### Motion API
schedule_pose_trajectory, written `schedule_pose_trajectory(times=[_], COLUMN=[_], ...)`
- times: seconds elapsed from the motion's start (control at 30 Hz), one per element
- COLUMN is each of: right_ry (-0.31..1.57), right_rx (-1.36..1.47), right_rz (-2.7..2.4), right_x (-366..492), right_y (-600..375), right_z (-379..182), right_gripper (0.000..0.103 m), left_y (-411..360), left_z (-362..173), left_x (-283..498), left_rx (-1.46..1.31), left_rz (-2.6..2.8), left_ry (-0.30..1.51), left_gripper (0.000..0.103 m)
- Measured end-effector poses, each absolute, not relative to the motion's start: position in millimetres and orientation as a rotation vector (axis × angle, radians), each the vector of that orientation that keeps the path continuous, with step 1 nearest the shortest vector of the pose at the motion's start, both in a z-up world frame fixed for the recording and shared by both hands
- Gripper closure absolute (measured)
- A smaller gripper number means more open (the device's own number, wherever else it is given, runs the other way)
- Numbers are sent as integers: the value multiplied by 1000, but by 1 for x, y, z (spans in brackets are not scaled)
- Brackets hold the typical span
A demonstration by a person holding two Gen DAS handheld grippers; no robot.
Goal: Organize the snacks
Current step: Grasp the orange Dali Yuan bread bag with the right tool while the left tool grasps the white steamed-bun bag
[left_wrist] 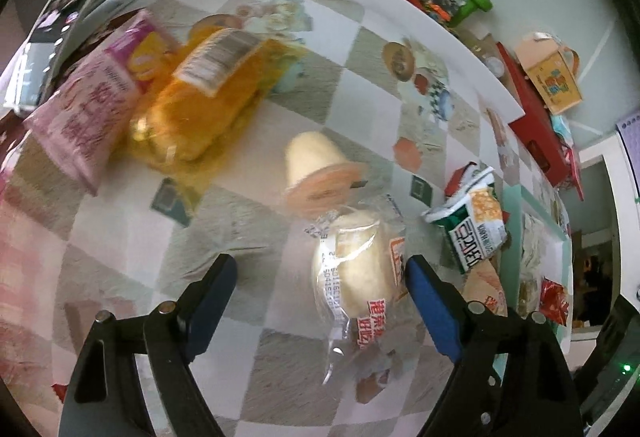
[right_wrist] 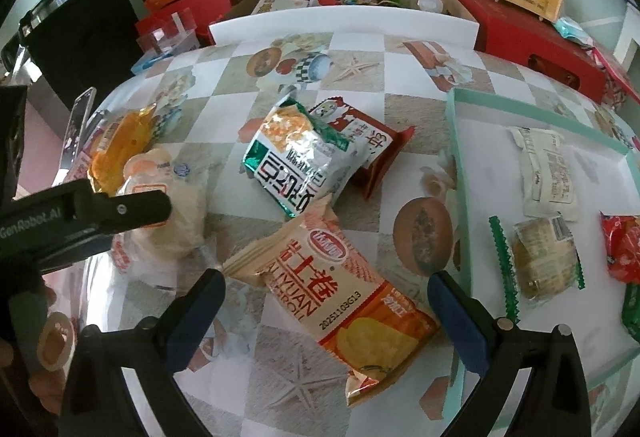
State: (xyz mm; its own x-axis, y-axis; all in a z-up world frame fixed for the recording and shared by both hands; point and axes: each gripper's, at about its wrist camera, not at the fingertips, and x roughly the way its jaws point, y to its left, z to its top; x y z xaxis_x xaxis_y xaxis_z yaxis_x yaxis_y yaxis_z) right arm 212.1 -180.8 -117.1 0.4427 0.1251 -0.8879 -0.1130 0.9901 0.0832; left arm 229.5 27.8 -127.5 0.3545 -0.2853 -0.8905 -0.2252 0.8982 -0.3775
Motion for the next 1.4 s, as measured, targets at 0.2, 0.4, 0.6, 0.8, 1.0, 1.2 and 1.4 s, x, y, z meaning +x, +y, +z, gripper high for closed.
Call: schedule_pose_trajectory(times=[0.2, 0.4, 0.6, 0.8, 1.0, 1.2, 1.4], right_ry=[1125, 1142, 1126, 1123, 1147, 1156, 1155], right_rx=[35, 74, 85, 40, -9, -59, -39], right_rz=[185, 249, 294, 271, 210, 145, 123], right_x=[208, 204, 201, 201, 203, 205, 206], right_y=[-177, -168, -161, -159, -165, -173, -179], right_z=[-116, -114, -107, -109, -118, -125, -123], right_gripper=[1, 1, 12, 17, 18, 21, 26], left_y=[43, 52, 38, 17, 0, -2, 8], left_z=[-127, -125, -117, -113, -121, -130, -133], left_x=[220, 216, 221, 227, 238, 238, 233], left_rx=[-514, -519, -456, -389, -270, -250, -271], left_rz=[-16, 4, -37, -81, -54, -15, 25], left_ry=[1239, 1236, 1213, 1188, 1193, 1208, 1193], left_gripper=[16, 16, 16, 16, 16, 16, 22])
